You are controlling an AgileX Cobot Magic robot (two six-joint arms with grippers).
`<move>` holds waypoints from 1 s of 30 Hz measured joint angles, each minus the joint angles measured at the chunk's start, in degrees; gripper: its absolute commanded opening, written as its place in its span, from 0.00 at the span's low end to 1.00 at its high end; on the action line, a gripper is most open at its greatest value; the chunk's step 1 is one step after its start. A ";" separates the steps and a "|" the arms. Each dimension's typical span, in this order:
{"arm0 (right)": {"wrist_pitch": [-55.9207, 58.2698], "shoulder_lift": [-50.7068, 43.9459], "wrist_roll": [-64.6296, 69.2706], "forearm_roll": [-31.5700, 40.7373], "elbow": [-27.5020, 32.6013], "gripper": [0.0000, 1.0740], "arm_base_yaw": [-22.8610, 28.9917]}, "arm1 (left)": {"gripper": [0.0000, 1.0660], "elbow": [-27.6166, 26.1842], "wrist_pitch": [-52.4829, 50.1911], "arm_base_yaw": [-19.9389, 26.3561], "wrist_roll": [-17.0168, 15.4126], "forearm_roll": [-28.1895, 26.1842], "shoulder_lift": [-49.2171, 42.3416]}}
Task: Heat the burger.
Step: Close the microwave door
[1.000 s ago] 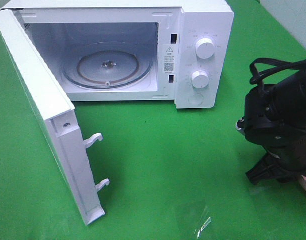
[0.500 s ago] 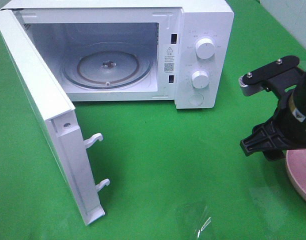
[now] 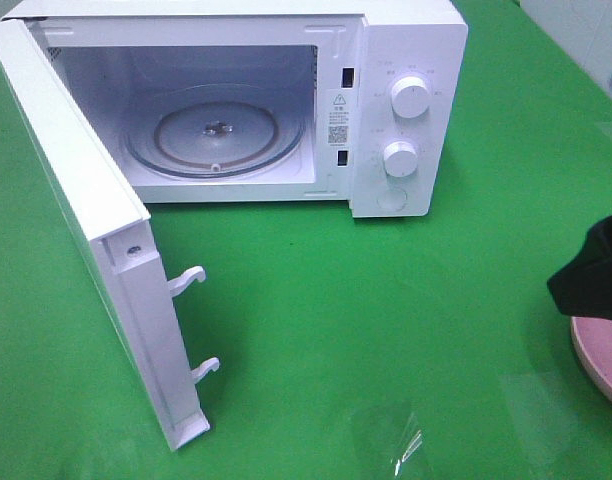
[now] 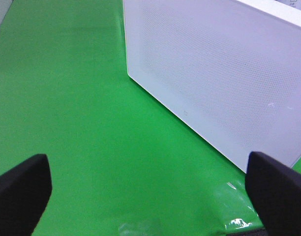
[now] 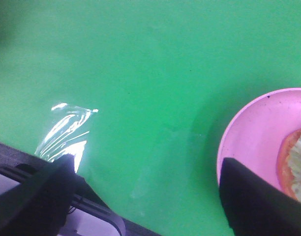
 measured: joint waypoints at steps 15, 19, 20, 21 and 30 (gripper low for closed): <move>9.85 -19.88 -1.09 0.69 0.29 0.71 0.00 | 0.94 0.00 0.00 0.00 0.00 0.00 0.00; 10.26 -23.61 -1.09 0.63 2.23 0.71 0.00 | 0.94 0.00 0.00 0.00 0.00 0.00 0.00; 10.71 -26.41 -1.15 0.46 3.95 0.71 0.00 | 0.94 0.00 0.00 0.00 0.00 0.00 0.00; 10.71 -26.41 -1.15 0.46 3.95 0.71 0.00 | 0.94 0.00 0.00 0.00 0.00 0.00 0.00; 11.00 -36.04 -4.41 0.80 9.68 0.71 -9.97 | 0.94 0.00 0.00 0.00 0.00 0.00 0.00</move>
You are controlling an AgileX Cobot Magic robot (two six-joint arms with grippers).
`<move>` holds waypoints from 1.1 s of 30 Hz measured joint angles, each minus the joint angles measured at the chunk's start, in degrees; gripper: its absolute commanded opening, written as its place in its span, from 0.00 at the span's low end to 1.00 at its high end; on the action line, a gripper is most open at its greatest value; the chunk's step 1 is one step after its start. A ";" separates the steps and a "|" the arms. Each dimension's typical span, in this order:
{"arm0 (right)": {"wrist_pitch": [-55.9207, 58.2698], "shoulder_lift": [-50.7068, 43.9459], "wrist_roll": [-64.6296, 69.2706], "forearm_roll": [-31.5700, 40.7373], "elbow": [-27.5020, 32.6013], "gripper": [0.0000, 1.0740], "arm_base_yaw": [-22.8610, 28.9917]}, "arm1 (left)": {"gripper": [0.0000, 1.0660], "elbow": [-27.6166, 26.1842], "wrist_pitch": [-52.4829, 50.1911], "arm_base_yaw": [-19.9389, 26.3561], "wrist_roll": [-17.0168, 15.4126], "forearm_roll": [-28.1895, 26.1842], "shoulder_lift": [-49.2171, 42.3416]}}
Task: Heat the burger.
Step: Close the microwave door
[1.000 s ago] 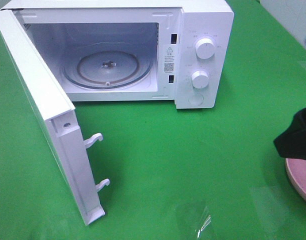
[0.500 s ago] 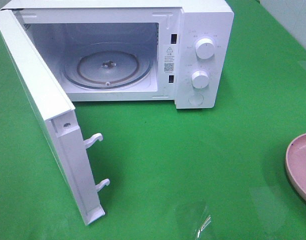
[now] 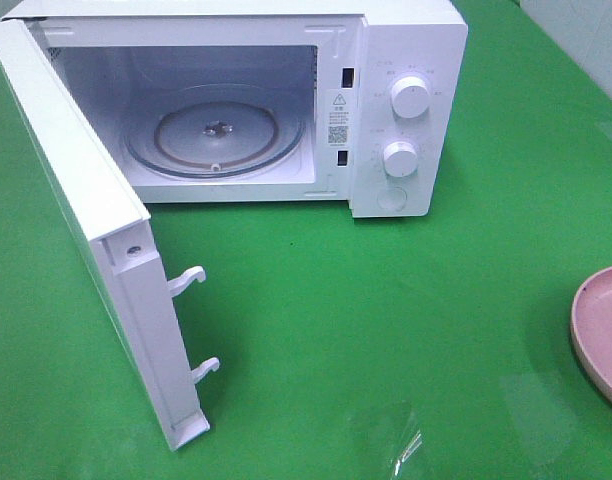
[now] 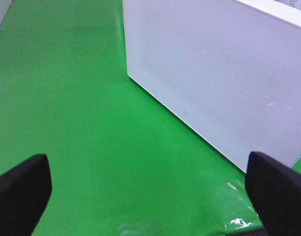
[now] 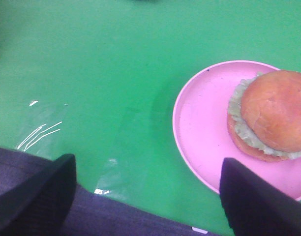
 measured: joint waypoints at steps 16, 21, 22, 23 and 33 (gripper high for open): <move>-2.92 -17.25 -6.25 4.81 3.61 0.71 -18.33 | 0.94 0.00 0.00 0.00 0.00 0.00 0.00; -2.92 -17.25 -6.25 5.04 3.61 0.71 -18.62 | 0.94 0.00 0.00 0.00 0.00 0.00 0.00; -2.92 -17.25 -6.25 5.04 3.61 0.71 -18.62 | 0.94 0.00 0.00 0.00 0.00 0.00 0.00; -2.92 -17.25 -6.25 5.04 3.61 0.71 -18.62 | 0.94 0.00 0.00 0.00 0.00 0.00 0.00; -2.92 -17.25 -6.25 5.04 3.61 0.71 -18.62 | 0.94 0.00 0.00 0.00 0.00 0.00 0.00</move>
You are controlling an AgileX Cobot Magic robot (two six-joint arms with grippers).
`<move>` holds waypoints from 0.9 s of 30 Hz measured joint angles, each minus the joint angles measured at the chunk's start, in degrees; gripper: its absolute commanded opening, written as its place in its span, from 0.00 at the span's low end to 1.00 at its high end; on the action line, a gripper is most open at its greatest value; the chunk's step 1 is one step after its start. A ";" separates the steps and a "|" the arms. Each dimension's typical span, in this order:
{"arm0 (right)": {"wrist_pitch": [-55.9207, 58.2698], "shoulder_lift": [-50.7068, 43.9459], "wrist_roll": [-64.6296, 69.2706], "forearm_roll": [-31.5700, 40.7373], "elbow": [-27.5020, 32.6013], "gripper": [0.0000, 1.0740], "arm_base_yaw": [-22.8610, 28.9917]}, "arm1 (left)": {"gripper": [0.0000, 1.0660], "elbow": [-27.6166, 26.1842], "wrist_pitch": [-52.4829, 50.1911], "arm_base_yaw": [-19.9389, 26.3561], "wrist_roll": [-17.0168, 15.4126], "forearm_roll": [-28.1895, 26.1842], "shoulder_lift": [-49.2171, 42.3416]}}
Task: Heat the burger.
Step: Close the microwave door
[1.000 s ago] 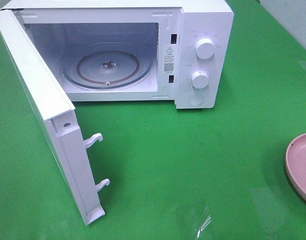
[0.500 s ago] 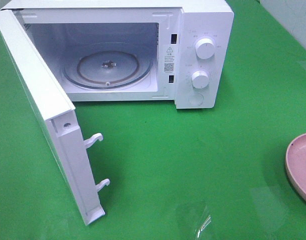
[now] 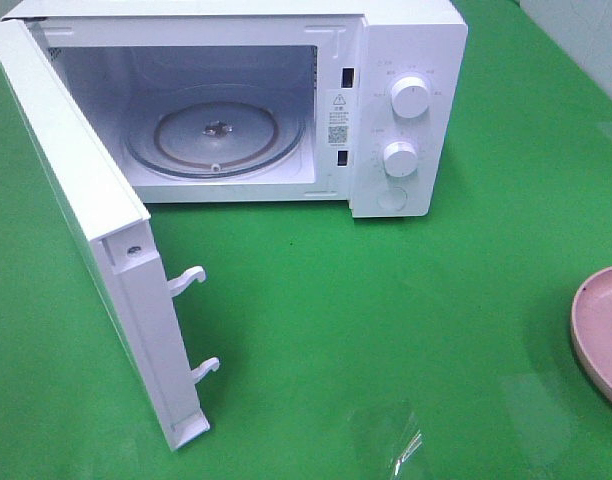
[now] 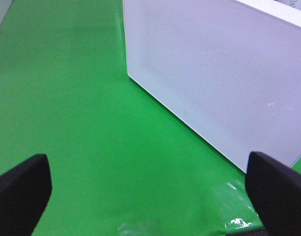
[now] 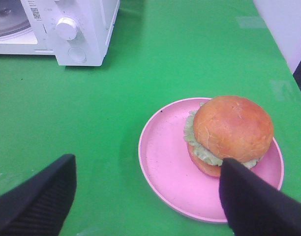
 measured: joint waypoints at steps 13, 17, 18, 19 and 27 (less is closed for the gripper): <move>0.00 0.00 0.00 0.00 0.00 0.71 0.00 | 0.94 0.00 0.00 0.00 0.00 0.00 0.00; 0.00 0.00 0.00 0.00 0.00 0.71 0.00 | 0.94 0.00 0.00 0.00 0.00 0.00 0.00; 0.00 0.00 0.00 0.00 0.00 0.71 0.00 | 0.94 0.00 0.00 0.00 0.00 0.00 0.00; 0.00 0.00 0.00 0.00 0.00 0.71 0.00 | 0.94 0.00 0.00 0.00 0.00 0.00 0.00; 0.00 0.00 0.00 0.00 0.00 0.71 0.00 | 0.94 0.00 0.00 0.00 0.00 0.00 0.00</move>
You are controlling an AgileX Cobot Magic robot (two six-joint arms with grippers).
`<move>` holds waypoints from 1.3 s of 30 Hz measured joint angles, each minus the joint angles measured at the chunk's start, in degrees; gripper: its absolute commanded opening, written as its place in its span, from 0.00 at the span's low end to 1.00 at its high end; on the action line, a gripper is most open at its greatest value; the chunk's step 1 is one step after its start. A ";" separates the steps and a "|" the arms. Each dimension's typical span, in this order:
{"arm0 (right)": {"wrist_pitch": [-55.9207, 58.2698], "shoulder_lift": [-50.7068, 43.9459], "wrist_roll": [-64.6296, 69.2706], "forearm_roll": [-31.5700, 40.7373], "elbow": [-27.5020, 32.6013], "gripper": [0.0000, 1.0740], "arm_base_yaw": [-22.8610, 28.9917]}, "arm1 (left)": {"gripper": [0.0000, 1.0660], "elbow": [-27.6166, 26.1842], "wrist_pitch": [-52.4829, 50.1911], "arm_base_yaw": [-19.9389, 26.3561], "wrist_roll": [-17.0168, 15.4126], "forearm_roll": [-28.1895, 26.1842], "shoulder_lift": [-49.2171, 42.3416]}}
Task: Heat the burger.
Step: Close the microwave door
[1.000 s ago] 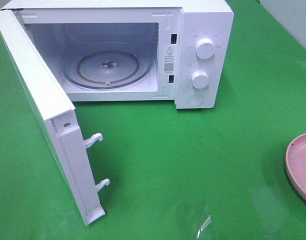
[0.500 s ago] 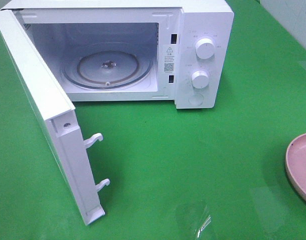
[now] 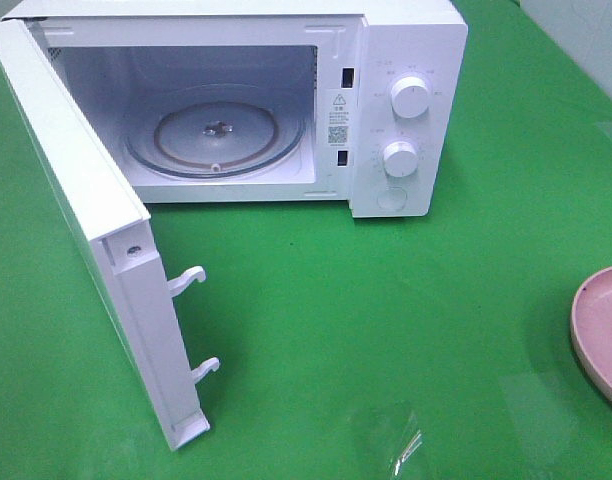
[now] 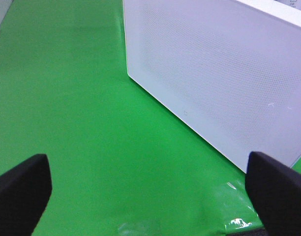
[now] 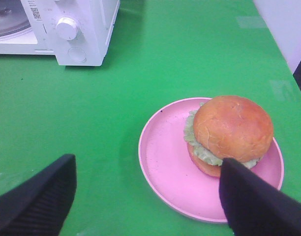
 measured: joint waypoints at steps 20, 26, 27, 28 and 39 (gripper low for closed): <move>0.00 0.00 0.00 0.00 0.00 0.71 0.00 | 0.76 -0.86 -6.99 0.00 0.00 -0.86 0.46; 0.00 0.00 0.00 0.00 0.00 0.71 0.00 | 0.56 -0.86 -13.58 0.00 0.23 -0.11 4.47; 0.00 0.00 0.00 0.00 0.00 0.71 0.00 | 0.47 -0.86 -16.10 0.00 0.34 0.57 6.47; 0.00 0.00 0.00 0.00 0.00 0.71 0.00 | 0.47 -0.86 -16.10 0.00 0.34 0.57 6.47; 0.00 0.00 0.00 0.00 0.00 0.71 0.00 | 0.00 -0.46 -27.85 0.00 0.57 1.89 20.86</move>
